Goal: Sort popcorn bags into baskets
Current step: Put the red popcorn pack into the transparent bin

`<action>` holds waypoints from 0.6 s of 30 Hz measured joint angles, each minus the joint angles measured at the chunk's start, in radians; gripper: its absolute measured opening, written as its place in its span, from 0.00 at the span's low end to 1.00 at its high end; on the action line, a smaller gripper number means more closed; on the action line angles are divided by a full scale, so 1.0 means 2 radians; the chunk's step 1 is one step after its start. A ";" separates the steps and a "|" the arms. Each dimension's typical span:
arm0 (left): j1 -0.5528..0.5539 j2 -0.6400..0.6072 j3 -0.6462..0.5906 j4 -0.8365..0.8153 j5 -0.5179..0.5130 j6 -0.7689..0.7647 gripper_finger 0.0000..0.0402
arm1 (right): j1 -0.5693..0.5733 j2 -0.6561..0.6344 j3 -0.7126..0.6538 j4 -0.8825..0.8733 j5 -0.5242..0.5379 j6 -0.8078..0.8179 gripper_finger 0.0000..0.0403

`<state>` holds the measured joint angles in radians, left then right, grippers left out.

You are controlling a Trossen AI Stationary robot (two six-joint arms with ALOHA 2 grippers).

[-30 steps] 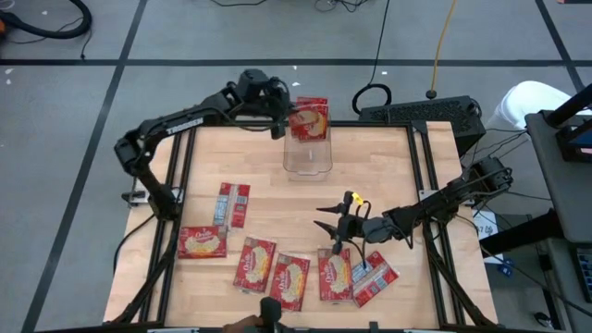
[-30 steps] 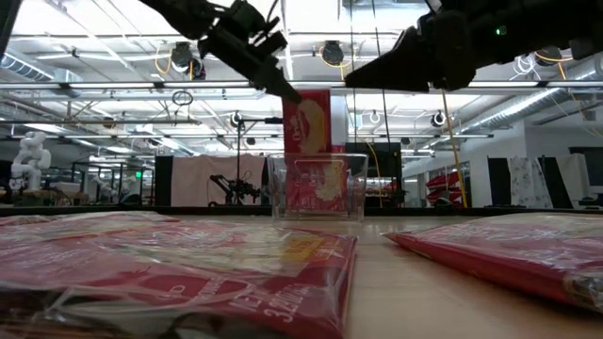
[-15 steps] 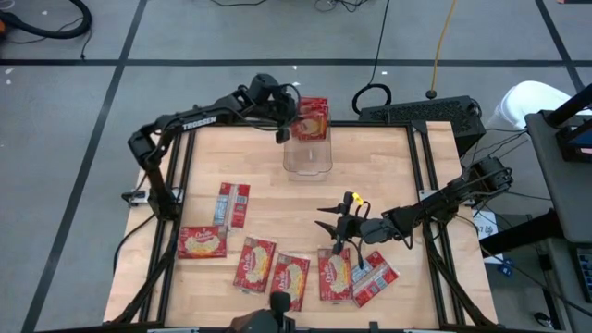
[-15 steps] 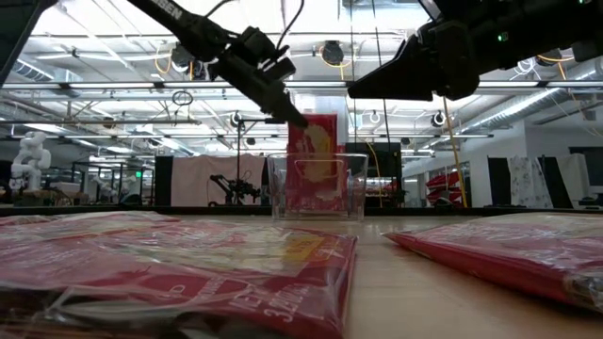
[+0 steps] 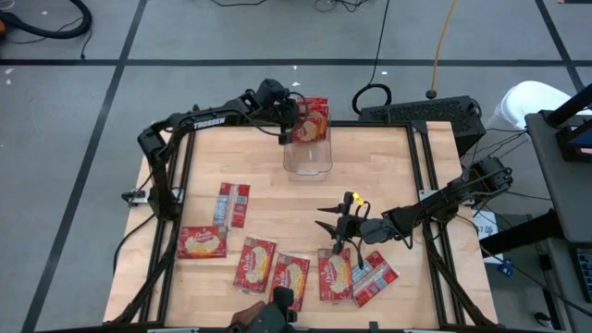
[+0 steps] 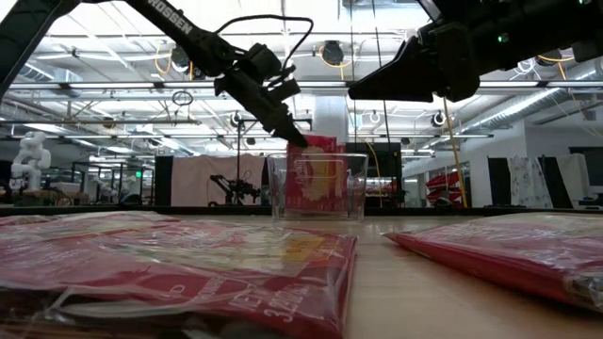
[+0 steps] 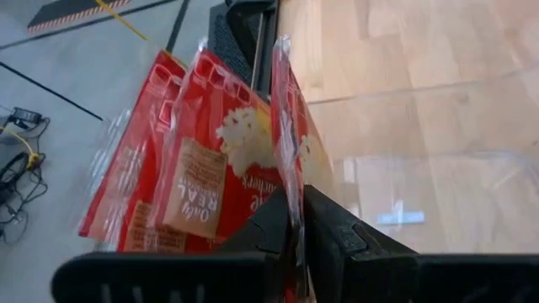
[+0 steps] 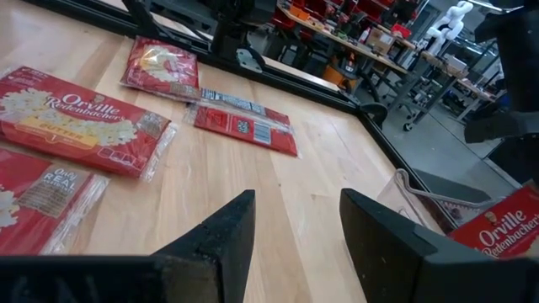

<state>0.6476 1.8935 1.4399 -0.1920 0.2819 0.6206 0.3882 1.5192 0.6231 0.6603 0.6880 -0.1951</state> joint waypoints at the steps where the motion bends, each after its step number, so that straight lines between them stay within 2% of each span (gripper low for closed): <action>1: 0.000 0.000 0.000 -0.002 0.000 0.003 0.09 | 0.000 0.000 0.000 0.000 0.000 0.000 0.42; 6: 0.000 -0.002 0.000 -0.002 -0.013 0.004 0.11 | 0.000 0.000 0.000 0.000 0.000 0.000 0.42; 12: -0.001 -0.002 0.000 -0.002 -0.037 0.005 0.24 | 0.000 0.000 0.000 0.000 0.000 -0.001 0.42; 16: -0.004 -0.002 0.000 0.000 -0.081 0.005 0.33 | 0.000 0.000 0.000 0.000 0.000 -0.001 0.42; 18: -0.009 -0.002 0.000 0.004 -0.126 0.002 0.37 | 0.000 0.000 0.000 0.000 0.000 -0.001 0.42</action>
<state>0.6290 1.8893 1.4399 -0.1834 0.0295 0.6243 0.3882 1.5192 0.6231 0.6602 0.6880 -0.1978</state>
